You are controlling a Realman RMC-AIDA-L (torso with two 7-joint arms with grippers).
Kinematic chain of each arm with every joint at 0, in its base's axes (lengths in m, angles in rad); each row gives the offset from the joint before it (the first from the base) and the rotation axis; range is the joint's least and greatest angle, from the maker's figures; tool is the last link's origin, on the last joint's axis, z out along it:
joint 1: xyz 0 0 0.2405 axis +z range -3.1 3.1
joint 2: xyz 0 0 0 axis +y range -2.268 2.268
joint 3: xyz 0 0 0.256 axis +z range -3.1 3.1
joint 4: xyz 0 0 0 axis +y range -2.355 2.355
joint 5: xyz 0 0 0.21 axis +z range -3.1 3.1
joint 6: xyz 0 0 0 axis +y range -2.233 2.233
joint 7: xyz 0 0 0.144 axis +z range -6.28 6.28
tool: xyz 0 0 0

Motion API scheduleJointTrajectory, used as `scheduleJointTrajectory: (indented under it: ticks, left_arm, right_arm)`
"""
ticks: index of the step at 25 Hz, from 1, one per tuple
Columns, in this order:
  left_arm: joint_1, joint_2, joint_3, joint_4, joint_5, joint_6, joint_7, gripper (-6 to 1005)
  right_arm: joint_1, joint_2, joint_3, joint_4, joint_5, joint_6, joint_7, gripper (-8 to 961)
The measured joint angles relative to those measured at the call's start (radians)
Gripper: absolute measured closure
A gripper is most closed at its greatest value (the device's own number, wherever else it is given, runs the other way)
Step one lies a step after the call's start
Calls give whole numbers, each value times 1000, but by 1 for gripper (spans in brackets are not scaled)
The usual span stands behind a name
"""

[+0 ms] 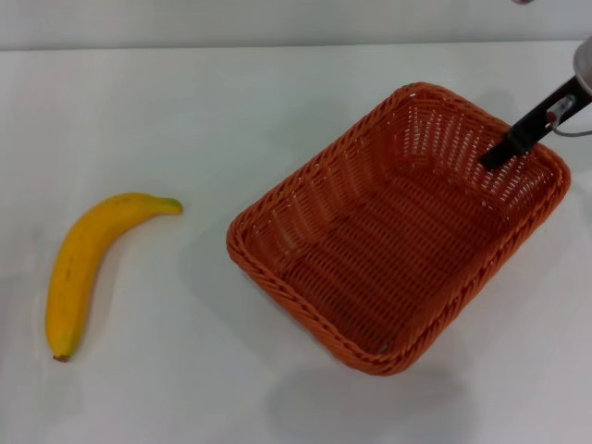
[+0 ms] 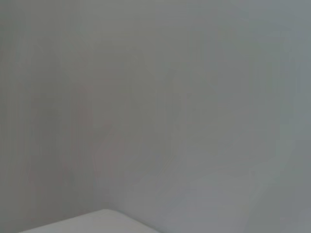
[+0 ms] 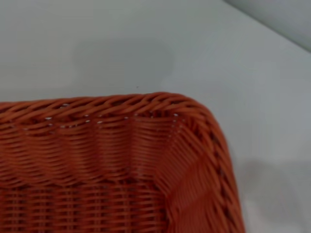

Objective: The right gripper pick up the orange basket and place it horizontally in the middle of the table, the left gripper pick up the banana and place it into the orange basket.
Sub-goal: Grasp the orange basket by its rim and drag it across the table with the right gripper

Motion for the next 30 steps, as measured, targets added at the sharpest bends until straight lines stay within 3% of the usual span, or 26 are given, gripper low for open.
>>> scheduleJointTrajectory:
  ticks: [8,13,19,27,30]
  left_arm:
    - [0,0,-3,0,-3,0,0,188]
    - [4,1,-4,0,-6,0,0,189]
    - [1,2,-5,-8,-8,0,0,191]
    - [-2,2,-5,-15,-9,6,0,193]
    - [-6,3,-5,-19,-9,6,0,193]
  right_arm:
    - [26,-3,-1,57,-3,-6,-16,534]
    - [31,-4,0,58,-6,-6,2,696]
    - [37,-7,19,72,-6,-3,67,736]
    - [37,-42,98,74,1,29,197,745]
    - [37,-47,171,78,5,59,222,749]
